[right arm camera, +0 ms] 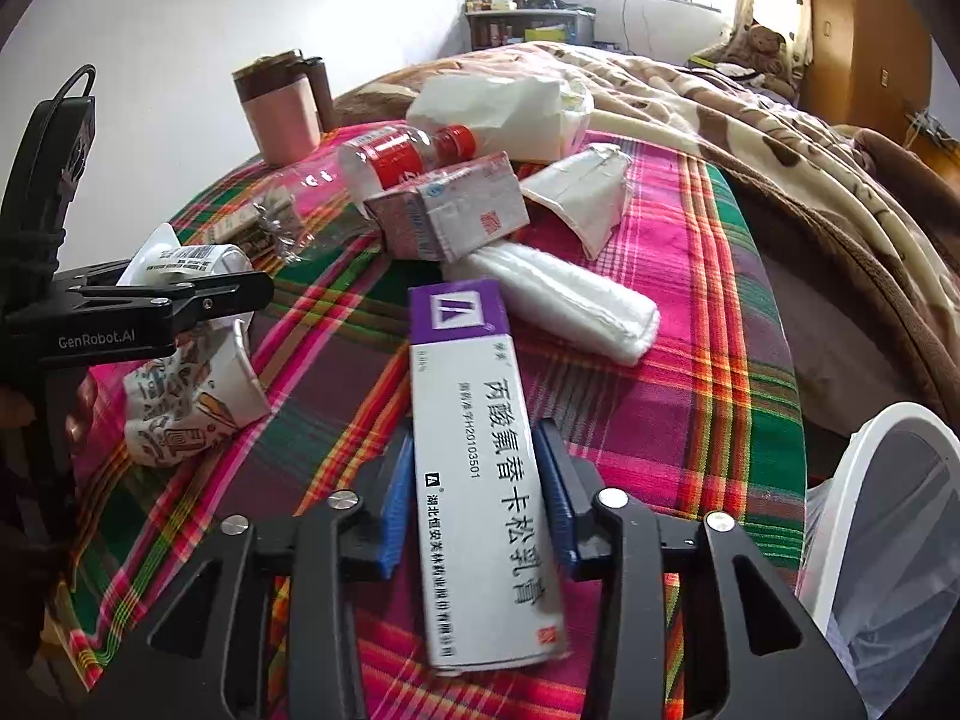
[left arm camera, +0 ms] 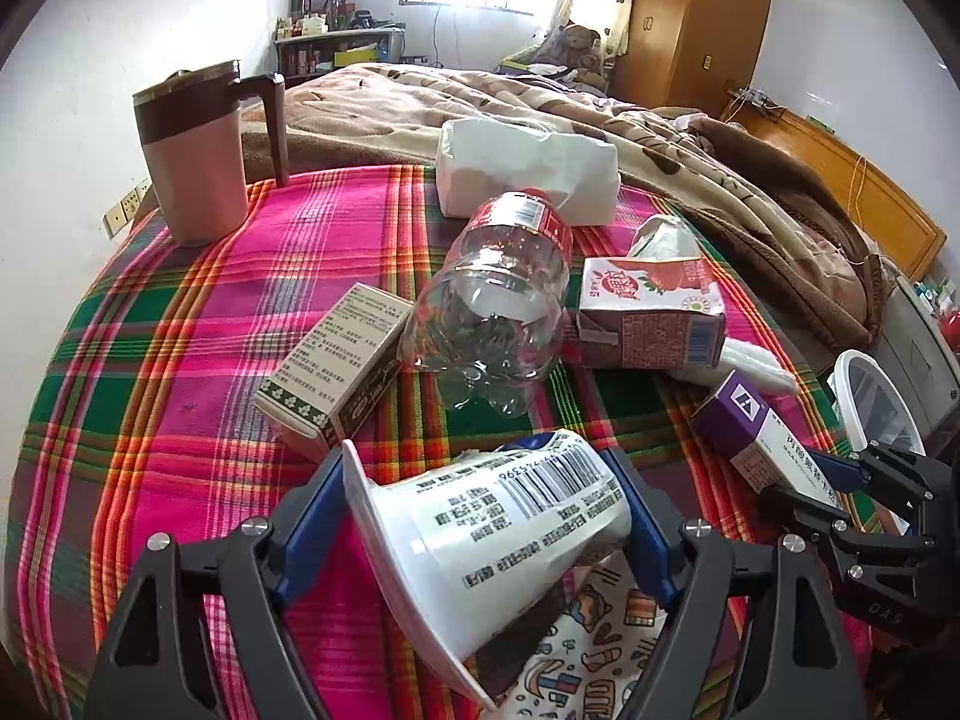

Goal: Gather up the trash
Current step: 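Grasp the white plastic cup with the left tool while the right tool grasps the purple-white medicine box, then carry the cup with the left tool while the right tool carries the medicine box over the bin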

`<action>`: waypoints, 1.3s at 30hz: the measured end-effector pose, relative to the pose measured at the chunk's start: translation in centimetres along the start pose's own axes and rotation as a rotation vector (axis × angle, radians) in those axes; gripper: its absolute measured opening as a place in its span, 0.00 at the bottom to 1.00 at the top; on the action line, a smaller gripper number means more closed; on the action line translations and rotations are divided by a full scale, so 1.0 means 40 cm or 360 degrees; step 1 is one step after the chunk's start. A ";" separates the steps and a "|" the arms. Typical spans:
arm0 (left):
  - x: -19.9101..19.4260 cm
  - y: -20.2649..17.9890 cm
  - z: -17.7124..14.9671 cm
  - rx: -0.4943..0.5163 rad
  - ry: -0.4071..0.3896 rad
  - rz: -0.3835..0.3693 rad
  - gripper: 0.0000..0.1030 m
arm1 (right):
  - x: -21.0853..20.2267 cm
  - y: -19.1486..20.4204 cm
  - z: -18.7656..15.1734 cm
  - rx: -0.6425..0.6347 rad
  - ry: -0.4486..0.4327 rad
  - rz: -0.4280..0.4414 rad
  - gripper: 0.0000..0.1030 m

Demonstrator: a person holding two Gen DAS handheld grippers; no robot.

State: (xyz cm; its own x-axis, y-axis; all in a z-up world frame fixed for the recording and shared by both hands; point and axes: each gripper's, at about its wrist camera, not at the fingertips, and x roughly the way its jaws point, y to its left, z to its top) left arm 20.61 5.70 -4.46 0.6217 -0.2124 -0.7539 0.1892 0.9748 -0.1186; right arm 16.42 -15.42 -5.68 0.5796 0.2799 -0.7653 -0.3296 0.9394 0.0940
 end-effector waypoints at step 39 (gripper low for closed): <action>-0.201 -0.400 0.037 0.0317 -0.0280 -0.0314 0.80 | -0.322 -0.226 -0.072 0.0436 -0.0482 -0.0231 0.37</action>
State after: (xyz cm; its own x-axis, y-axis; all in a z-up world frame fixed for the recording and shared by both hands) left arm 13.72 -8.28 4.47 0.6764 -0.4215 -0.6040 0.4534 0.8846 -0.1096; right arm 9.81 -28.10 1.48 0.8114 0.1478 -0.5654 -0.0419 0.9797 0.1959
